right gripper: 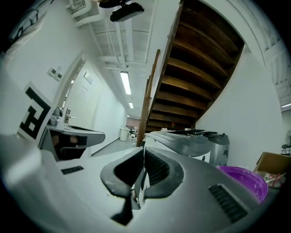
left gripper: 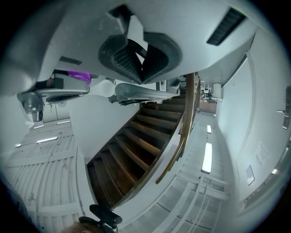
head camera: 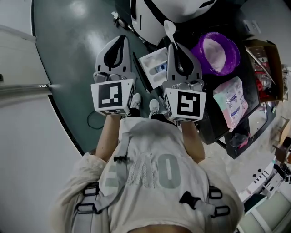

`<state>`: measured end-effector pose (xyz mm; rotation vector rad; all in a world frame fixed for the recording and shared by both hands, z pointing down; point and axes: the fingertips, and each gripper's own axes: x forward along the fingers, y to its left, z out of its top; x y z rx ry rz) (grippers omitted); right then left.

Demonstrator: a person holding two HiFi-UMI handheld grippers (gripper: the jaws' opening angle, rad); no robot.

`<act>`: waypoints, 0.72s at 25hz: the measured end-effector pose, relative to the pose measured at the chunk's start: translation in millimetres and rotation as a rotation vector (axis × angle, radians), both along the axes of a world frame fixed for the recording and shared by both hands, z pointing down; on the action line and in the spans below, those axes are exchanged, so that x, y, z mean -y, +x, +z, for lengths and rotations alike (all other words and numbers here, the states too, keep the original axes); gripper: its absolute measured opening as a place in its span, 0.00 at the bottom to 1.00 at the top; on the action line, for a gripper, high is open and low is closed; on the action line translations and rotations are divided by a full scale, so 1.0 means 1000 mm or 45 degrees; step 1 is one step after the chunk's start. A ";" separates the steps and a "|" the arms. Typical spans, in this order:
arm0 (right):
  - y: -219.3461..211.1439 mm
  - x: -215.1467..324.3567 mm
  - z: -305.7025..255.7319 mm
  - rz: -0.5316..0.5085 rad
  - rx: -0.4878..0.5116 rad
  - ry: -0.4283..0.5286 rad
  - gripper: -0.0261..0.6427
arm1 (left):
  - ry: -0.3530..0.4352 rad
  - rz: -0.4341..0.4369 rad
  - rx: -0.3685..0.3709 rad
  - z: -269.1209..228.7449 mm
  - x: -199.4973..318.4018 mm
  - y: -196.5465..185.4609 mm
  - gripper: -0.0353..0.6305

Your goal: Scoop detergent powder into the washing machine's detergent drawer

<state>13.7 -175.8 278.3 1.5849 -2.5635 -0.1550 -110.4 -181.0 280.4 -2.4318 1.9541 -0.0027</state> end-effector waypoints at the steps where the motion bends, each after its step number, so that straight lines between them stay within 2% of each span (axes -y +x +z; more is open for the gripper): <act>1: -0.001 -0.001 0.001 -0.005 -0.001 -0.001 0.05 | -0.001 0.000 -0.002 0.000 -0.001 0.001 0.08; 8: 0.001 -0.004 0.002 -0.008 0.003 0.001 0.05 | 0.030 0.027 0.002 -0.003 -0.004 0.011 0.08; 18: 0.006 -0.007 0.006 -0.004 0.002 -0.015 0.05 | 0.002 0.013 -0.002 -0.001 -0.008 0.011 0.08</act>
